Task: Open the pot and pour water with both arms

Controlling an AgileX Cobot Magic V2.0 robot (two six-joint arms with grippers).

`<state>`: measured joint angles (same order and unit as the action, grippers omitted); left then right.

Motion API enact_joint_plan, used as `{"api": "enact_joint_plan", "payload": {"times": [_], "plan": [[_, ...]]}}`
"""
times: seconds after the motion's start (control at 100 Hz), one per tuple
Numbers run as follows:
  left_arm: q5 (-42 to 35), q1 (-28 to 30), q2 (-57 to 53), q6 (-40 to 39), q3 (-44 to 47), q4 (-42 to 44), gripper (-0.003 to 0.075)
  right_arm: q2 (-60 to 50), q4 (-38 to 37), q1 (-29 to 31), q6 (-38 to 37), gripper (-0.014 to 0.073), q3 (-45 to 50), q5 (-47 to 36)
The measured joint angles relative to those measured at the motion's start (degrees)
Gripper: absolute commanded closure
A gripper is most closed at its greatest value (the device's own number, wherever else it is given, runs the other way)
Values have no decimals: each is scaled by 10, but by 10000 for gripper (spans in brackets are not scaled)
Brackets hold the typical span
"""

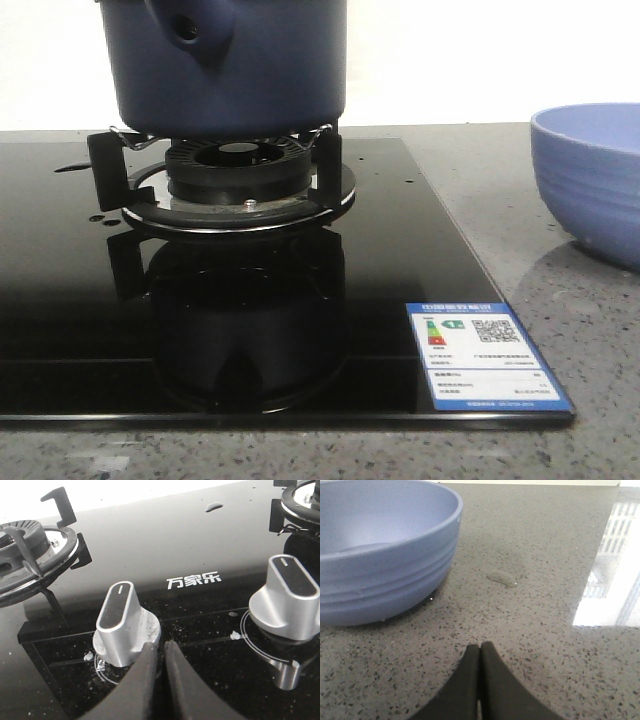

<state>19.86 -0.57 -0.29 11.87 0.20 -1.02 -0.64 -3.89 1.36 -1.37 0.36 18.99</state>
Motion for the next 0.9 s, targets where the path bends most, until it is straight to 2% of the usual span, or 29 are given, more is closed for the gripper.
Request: {"api": "enact_joint_plan", "payload": {"times": [0.9], "plan": [[0,0,0,0,0,2,741,0,-2,0,0,658,0,-16]]}}
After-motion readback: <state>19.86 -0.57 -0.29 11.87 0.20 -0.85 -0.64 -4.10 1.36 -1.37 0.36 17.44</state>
